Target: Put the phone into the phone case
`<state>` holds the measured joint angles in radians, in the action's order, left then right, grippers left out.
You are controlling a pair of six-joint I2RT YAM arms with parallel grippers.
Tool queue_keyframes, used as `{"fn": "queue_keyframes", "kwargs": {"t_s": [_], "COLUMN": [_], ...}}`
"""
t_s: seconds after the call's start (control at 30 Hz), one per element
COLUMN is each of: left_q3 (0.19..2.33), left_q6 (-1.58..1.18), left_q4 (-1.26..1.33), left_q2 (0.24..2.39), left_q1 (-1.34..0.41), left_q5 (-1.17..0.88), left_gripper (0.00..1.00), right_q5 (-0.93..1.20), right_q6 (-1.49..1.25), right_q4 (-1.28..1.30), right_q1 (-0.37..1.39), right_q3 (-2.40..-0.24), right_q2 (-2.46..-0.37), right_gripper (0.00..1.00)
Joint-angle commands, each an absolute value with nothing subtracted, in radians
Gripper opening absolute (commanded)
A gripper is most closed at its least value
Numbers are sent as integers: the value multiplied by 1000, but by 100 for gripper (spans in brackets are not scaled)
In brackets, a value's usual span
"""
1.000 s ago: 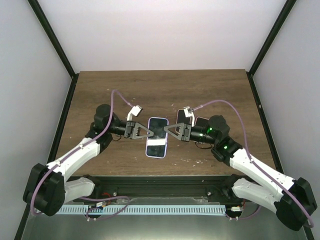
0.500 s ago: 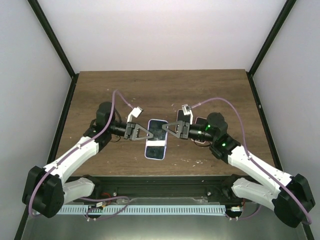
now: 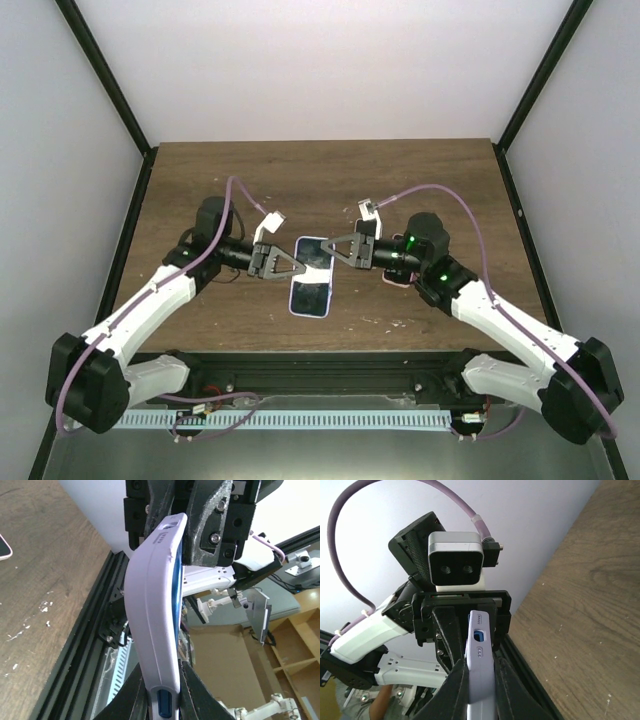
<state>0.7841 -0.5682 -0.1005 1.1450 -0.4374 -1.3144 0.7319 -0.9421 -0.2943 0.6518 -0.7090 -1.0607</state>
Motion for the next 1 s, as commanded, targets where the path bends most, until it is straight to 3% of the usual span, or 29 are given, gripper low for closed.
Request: {"fn": "queue_keyframes", "kwargs": {"t_s": [0.0,0.07,0.1,0.3,0.43,0.63,0.87,0.97], "left_q3": [852,834,823,786,766,773,787,794], "left_q6": [-442,-487,-523,-669,-746,-745,-672,-676], "left_q4": [-269,-203,-155,38,167,178,92,83], "left_q2": [1183,1174,1164,1117,1114,1119,1114,1113], "left_q1": [-442,-442,-442,-442,-442,-442,-442,-442], "left_q5": [-1223,-1234,-1241,-1222,-1205,-1165,-1084,-1081], "left_gripper": [8,8,8,8,8,8,9,18], "right_q5": [684,712,735,794,828,854,870,866], "right_q6": [-850,-869,-890,-971,-985,-1014,-1043,-1024], "right_q4": [-206,-214,-241,-321,-341,-399,-445,-456], "right_q1": [658,658,658,666,684,702,710,712], "right_q3": [-766,-756,-737,-613,-570,-534,-513,-509], "right_q2": [-1040,-1043,-1044,-1025,-1032,-1026,-1049,-1049], "right_gripper": [3,25,30,51,56,42,2,1]}}
